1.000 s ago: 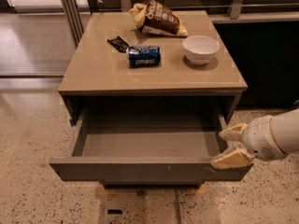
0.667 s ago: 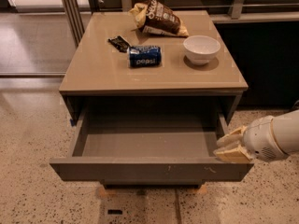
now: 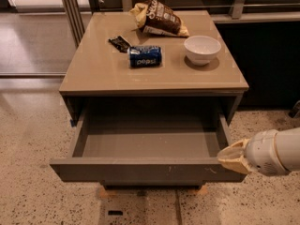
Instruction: Close top drawer
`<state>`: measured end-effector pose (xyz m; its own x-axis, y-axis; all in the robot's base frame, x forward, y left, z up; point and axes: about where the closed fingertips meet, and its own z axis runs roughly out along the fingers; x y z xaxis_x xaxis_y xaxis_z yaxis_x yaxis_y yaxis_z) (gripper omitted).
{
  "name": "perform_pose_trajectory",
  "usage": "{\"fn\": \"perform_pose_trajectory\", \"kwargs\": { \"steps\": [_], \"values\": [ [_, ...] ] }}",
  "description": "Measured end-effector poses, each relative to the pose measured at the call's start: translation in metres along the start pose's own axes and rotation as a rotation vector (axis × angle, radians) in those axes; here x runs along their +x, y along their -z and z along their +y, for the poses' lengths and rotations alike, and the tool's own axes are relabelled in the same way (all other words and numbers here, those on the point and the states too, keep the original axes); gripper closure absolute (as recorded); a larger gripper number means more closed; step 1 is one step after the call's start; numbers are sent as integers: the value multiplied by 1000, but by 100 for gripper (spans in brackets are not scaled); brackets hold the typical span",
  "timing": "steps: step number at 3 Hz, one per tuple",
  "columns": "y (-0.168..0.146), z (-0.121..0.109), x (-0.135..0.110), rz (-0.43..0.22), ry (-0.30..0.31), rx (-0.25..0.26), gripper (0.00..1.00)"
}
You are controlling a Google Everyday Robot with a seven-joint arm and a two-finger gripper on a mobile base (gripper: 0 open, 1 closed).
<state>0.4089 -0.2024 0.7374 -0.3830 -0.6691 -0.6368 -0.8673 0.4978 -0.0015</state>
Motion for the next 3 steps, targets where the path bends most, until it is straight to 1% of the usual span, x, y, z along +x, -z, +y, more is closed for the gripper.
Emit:
{"fn": "perform_pose_trajectory", "kwargs": {
  "steps": [1, 2, 3],
  "values": [
    [-23, 20, 35, -33, -67, 53, 100],
    [-46, 30, 64, -56, -104, 98, 100],
    [-70, 8, 77, -68, -85, 144, 100]
  ]
}}
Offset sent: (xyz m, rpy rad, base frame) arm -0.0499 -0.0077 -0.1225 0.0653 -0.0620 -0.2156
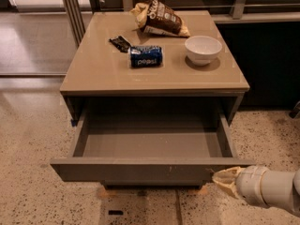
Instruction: Close top drawer
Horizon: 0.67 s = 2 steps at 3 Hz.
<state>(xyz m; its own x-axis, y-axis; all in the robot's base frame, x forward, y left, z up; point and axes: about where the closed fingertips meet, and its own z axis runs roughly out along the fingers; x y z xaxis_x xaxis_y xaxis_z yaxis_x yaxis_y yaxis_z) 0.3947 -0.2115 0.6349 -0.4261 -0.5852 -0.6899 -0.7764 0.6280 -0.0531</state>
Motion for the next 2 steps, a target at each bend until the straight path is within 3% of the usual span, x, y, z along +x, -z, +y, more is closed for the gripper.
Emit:
{"fn": "perform_pose_trajectory", "kwargs": {
  "steps": [1, 2],
  "values": [
    [-18, -19, -3, -10, 31, 20, 100],
    [-45, -45, -26, -36, 95, 30, 100]
  ]
}}
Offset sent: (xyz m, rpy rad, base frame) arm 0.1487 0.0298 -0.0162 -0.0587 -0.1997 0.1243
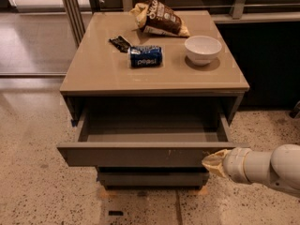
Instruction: Close top drawer
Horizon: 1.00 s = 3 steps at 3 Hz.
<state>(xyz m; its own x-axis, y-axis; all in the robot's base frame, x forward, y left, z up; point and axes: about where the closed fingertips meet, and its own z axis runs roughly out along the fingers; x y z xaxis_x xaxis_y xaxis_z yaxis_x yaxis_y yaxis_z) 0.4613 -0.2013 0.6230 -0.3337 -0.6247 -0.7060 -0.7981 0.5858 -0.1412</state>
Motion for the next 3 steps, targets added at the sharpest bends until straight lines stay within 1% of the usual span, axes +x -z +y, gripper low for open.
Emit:
{"fn": "perform_pose_trajectory", "kwargs": {
  "steps": [1, 2, 3],
  "values": [
    [-21, -32, -30, -19, 97, 57, 100],
    [-25, -60, -56, -29, 153, 149, 100],
    [-27, -84, -72, -14, 185, 237, 100]
  ]
}}
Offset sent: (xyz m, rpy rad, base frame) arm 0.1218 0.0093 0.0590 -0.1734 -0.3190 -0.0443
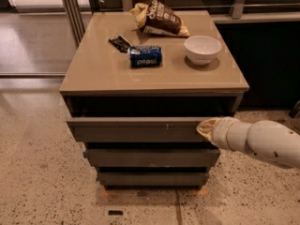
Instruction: Close top drawer
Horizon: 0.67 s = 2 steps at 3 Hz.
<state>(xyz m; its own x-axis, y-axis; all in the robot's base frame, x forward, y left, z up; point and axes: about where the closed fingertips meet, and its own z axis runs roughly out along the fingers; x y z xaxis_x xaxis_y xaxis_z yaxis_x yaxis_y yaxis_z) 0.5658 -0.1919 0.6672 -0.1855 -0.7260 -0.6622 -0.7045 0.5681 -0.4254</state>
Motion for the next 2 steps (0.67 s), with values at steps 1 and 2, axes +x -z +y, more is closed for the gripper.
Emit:
{"fn": "perform_pose_trajectory", "kwargs": {
  "steps": [1, 2],
  "values": [
    [-12, -14, 5, 29, -15, 46, 100],
    [-21, -19, 12, 56, -21, 79, 100]
  ]
}}
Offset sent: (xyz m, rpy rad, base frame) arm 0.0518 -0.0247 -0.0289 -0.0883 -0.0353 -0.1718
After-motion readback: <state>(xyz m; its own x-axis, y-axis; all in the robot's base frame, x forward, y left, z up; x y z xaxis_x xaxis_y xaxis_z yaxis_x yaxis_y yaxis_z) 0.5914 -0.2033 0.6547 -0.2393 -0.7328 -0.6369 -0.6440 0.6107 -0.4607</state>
